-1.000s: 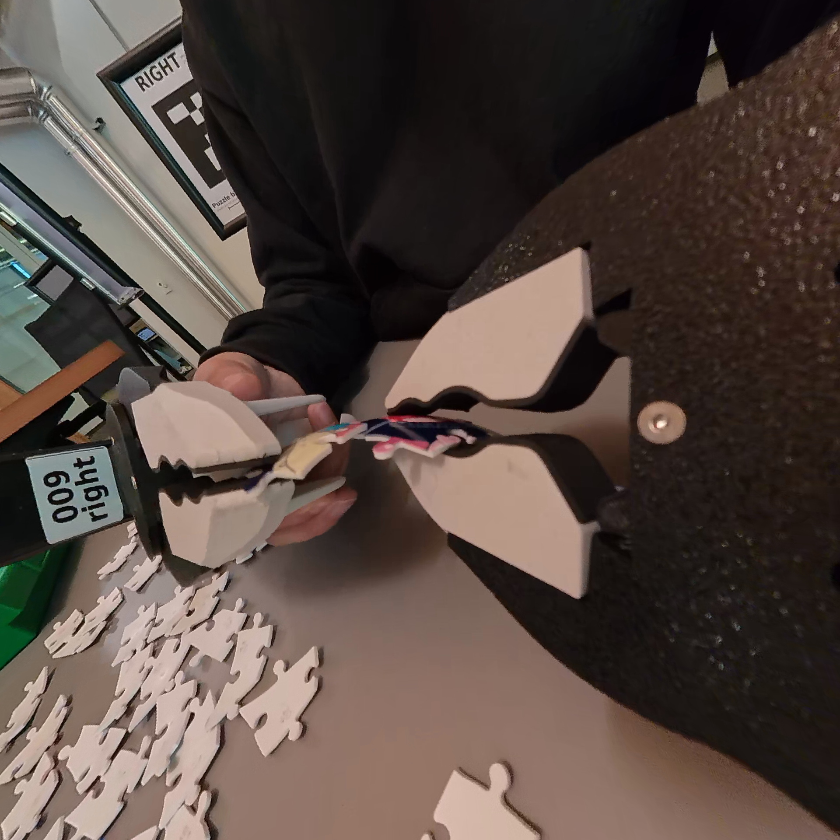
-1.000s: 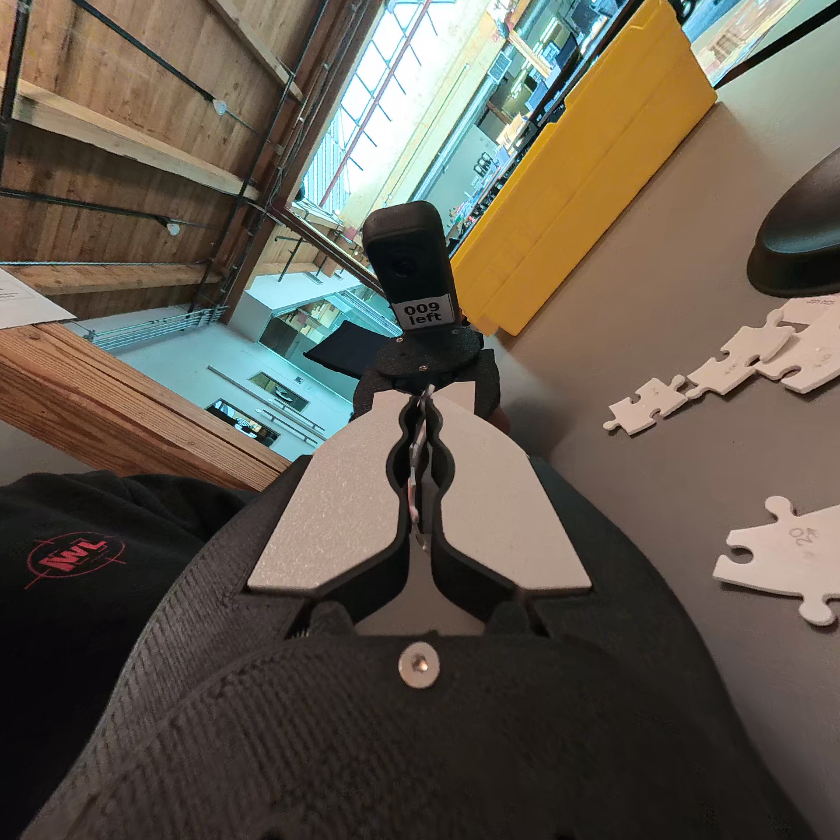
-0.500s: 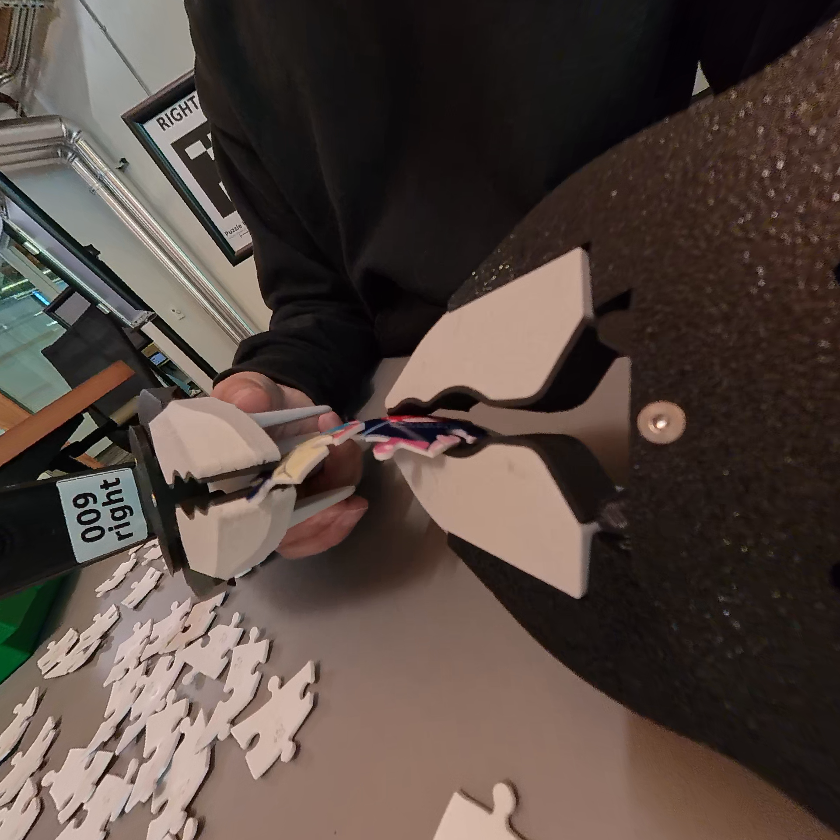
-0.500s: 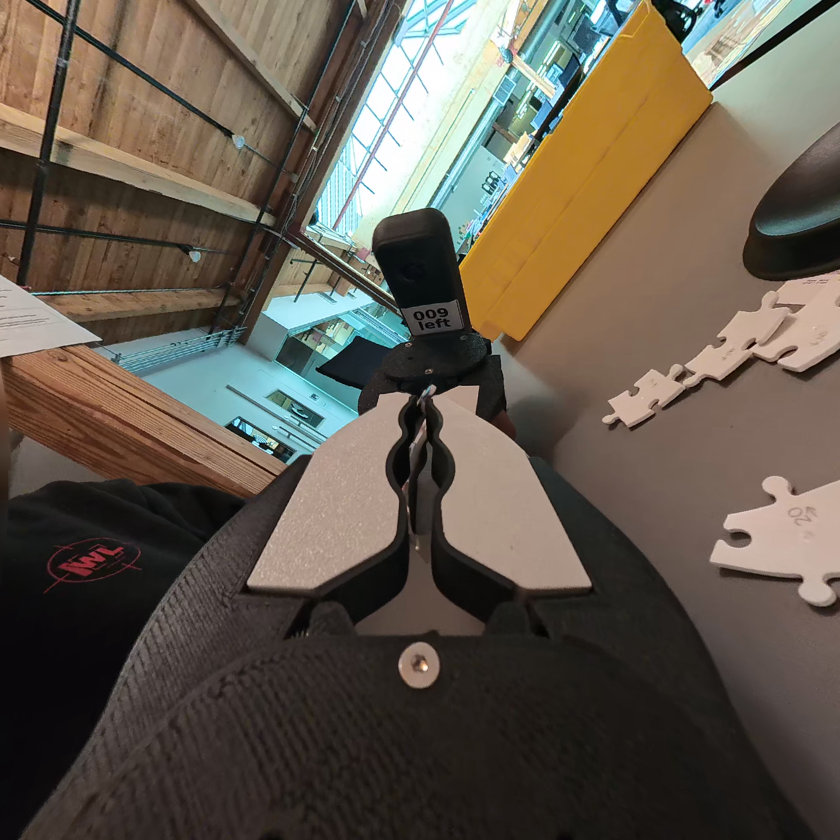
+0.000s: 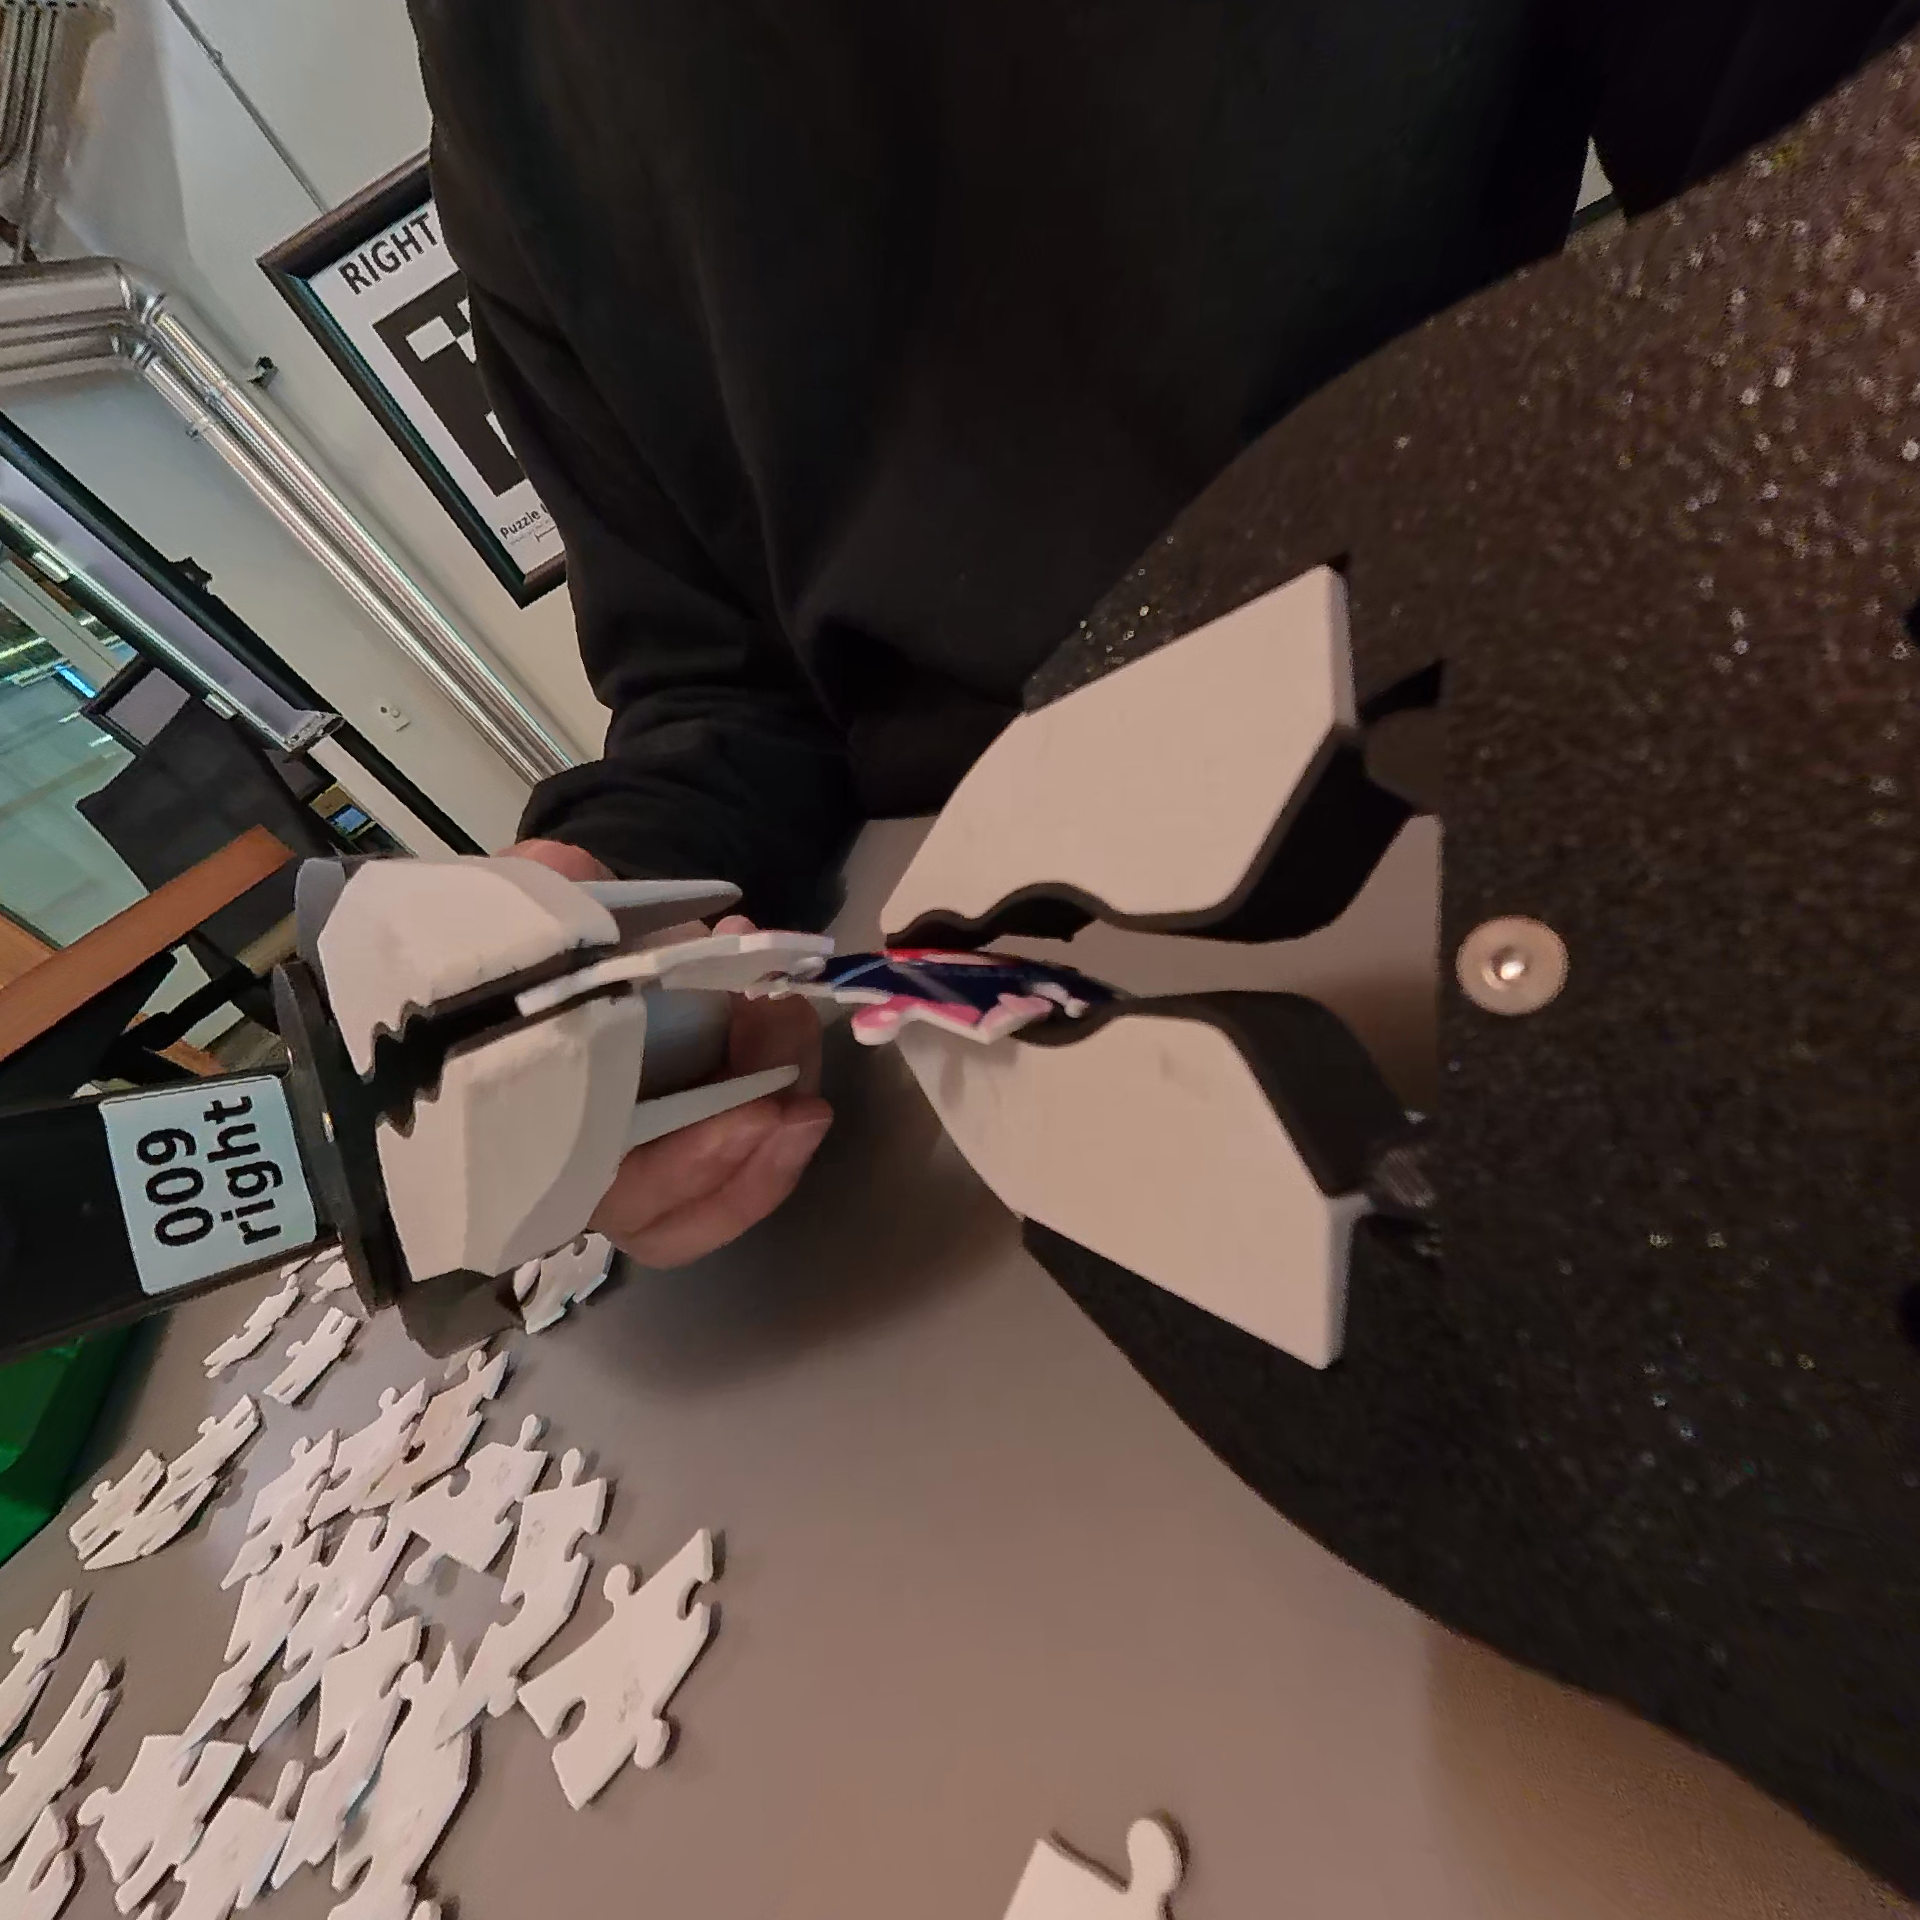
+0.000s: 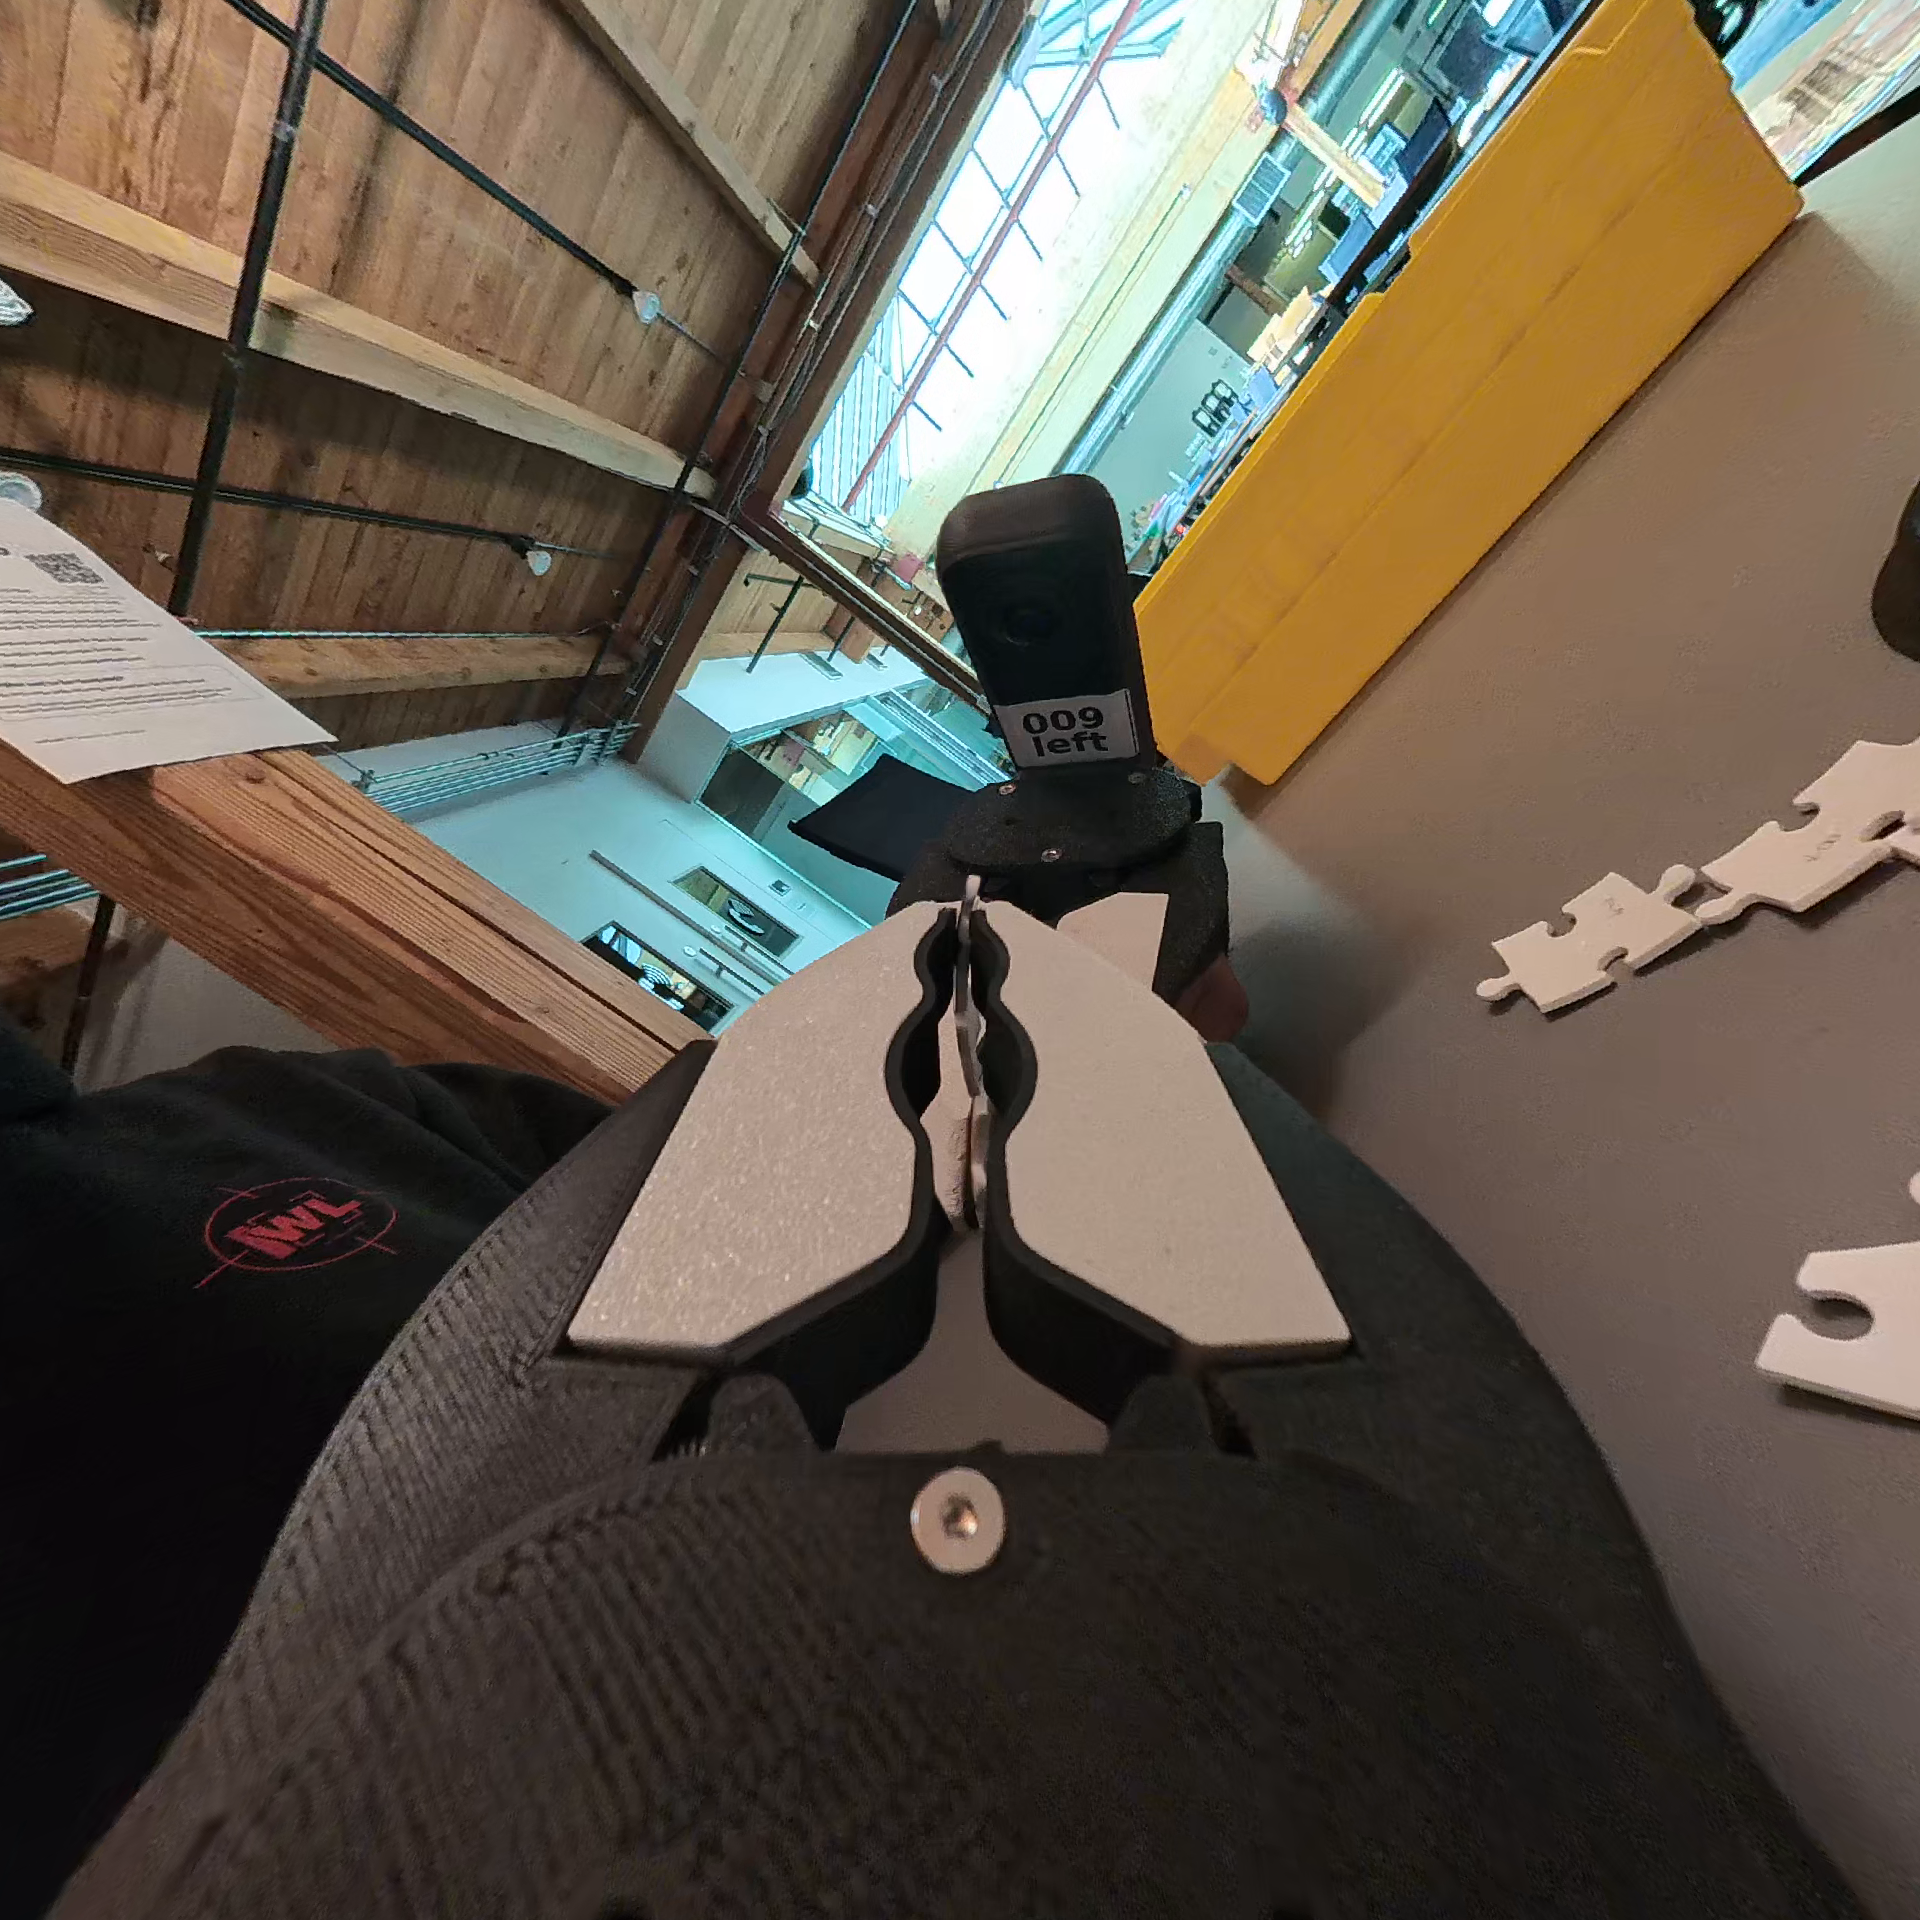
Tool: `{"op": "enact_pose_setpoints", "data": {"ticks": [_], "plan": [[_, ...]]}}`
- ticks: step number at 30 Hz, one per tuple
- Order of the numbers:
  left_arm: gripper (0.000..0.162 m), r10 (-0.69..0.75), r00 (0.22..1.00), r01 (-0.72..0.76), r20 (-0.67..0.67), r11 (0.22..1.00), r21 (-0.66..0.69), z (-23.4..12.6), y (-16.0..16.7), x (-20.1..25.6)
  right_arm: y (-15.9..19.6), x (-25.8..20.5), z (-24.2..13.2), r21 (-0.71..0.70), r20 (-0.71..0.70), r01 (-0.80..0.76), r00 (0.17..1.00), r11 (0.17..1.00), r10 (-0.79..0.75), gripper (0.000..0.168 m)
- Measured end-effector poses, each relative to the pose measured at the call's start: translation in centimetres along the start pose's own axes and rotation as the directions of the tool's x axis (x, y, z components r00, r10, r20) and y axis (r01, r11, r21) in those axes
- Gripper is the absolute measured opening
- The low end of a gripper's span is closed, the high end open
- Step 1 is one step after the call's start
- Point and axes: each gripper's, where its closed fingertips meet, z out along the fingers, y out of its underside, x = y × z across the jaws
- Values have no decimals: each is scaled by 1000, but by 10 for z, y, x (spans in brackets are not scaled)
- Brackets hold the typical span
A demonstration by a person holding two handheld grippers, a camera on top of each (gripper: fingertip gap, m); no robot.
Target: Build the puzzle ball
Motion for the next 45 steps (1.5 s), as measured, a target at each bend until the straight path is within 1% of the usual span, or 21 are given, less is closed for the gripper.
{"op": "enact_pose_setpoints", "data": {"ticks": [11,16,19,21,23,24,26,29,31,33,37,38,40,41,42,44,45], "plan": [[3,3,1000,-3,7,1000,-7,1,1,0,1,6,-1,4,-23,-23,999,1000,23,3],[3,-12,1000,12,10,1000,-1,1,0,-2,1,-1,1,4,27,-41,999,999,40,2],[4,-11,1000,11,20,1000,-22,3,3,-3,-2,-15,1,-16,91,-40,995,999,41,3],[4,-3,1000,4,22,999,-37,4,5,-2,-4,-21,-3,-68,85,10,996,998,-4,2],[4,2,1000,-1,14,999,-49,4,7,0,4,-10,-10,-201,-18,67,997,977,-72,2],[4,1,1000,-1,10,998,-61,3,10,1,9,-4,-14,-269,-67,70,994,960,-91,2],[4,-10,1000,9,-4,994,-108,-1,19,4,20,8,-23,-390,-144,32,985,920,-95,2],[4,-34,999,36,11,978,-205,-5,38,5,37,23,-31,-543,-209,5,968,840,-141,2],[3,-23,1000,25,10,969,-245,-5,45,7,47,35,-31,-613,-244,-2,952,790,-187,3],[4,-7,1000,8,5,964,-268,-3,48,9,59,42,-31,-676,-245,-5,945,737,-219,9],[4,-14,1000,19,20,959,-281,-3,51,7,69,53,-30,-738,-224,38,928,674,-298,22],[3,-18,999,26,28,960,-279,-4,51,6,67,56,-30,-743,-223,61,917,667,-332,24],[4,-22,999,34,46,960,-279,-8,52,3,59,58,-35,-758,-223,117,878,641,-424,35],[4,-21,998,35,52,959,-281,-10,53,3,59,54,-40,-792,-176,183,845,582,-505,37],[4,-19,998,34,56,959,-281,-13,54,3,61,49,-45,-827,-97,271,794,492,-600,39],[3,-15,998,32,62,959,-280,-19,56,3,67,44,-50,-855,86,443,634,270,-768,44],[3,-12,998,30,64,959,-283,-21,57,3,68,44,-47,-847,142,498,552,188,-821,46]]}}
